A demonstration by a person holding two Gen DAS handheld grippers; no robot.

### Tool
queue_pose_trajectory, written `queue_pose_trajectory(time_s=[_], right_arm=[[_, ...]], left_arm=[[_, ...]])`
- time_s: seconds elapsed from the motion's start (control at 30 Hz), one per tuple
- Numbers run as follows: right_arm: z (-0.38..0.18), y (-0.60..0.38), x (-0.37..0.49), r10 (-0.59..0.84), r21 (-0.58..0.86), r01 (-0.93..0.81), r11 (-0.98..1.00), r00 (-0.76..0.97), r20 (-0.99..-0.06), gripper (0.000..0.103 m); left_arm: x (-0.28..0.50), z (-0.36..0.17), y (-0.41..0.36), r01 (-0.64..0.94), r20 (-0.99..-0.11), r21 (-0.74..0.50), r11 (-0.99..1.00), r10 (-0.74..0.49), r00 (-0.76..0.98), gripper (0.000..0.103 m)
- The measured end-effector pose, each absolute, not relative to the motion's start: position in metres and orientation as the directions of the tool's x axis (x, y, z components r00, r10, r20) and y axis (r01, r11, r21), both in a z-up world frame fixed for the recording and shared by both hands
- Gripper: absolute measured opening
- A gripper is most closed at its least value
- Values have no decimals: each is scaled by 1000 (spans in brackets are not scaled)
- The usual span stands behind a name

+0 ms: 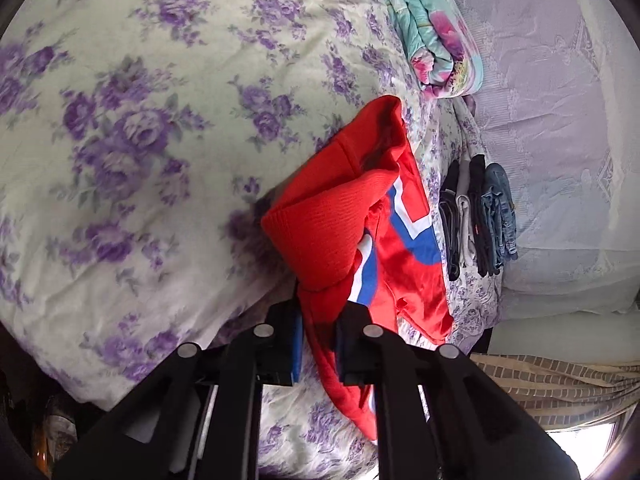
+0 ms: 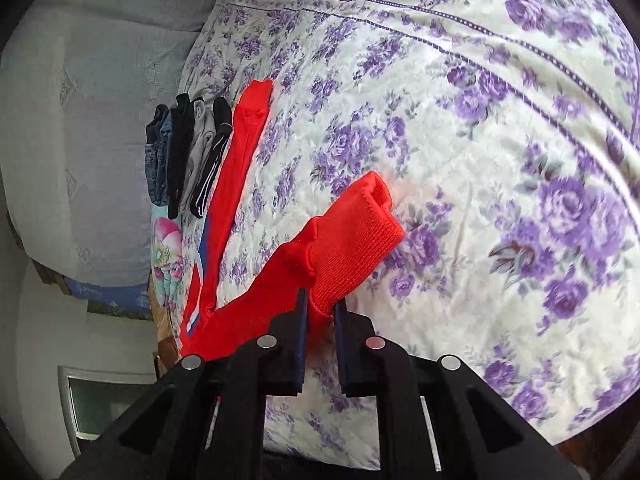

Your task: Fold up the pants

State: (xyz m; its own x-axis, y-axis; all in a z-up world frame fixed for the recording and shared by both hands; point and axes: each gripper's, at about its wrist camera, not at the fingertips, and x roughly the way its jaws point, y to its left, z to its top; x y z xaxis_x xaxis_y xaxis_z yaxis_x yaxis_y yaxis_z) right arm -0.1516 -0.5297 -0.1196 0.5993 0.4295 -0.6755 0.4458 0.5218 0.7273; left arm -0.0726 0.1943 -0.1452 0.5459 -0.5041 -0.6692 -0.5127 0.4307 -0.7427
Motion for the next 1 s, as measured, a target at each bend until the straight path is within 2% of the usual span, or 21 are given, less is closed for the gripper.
queue_pose_trajectory(time_s=[0.1,0.13,0.17,0.2,0.27,0.33,0.4,0.5,0.63,0.77,0.9,1.0], right_arm=[[-133,-541,-148,471,686,471,554,501,-726,15],[-143,-545,-148,487,675,499,543,467,-738,20],[-146,-551,-152,469,658,533,532,461,-753,30],[-143,-559,-157,451,667,547,506,492,-745,33],[-124,-580,-167,353,650,579,492,549,-757,37],[-105,-609,-170,237,631,626,458,598,-766,38],[-92,-623,-151,242,685,588,430,656,-715,38],[-87,-603,-96,327,739,487,466,681,-655,41],[-112,-577,-5,444,813,414,410,687,-574,43],[-133,-552,86,486,826,383,414,674,-556,45],[-147,-543,146,463,805,409,430,666,-585,61],[-155,-542,168,452,796,431,426,660,-600,63]], left_arm=[[-90,-161,188,-556,-714,-699,450,-484,506,13],[-94,-168,189,-581,-733,-678,451,-473,489,19],[-98,-172,189,-599,-737,-672,435,-472,484,27],[-102,-173,193,-602,-724,-685,410,-475,499,31],[-105,-163,198,-588,-728,-684,432,-462,507,42],[-101,-147,201,-577,-781,-624,527,-384,493,54],[-95,-129,207,-573,-802,-586,573,-311,510,62],[-77,-110,215,-555,-774,-616,559,-298,559,65],[-27,-100,203,-494,-742,-649,579,-337,579,66],[20,-104,173,-437,-737,-653,618,-386,555,66],[57,-118,151,-421,-748,-644,639,-409,523,66],[74,-131,142,-426,-758,-637,642,-421,499,66]])
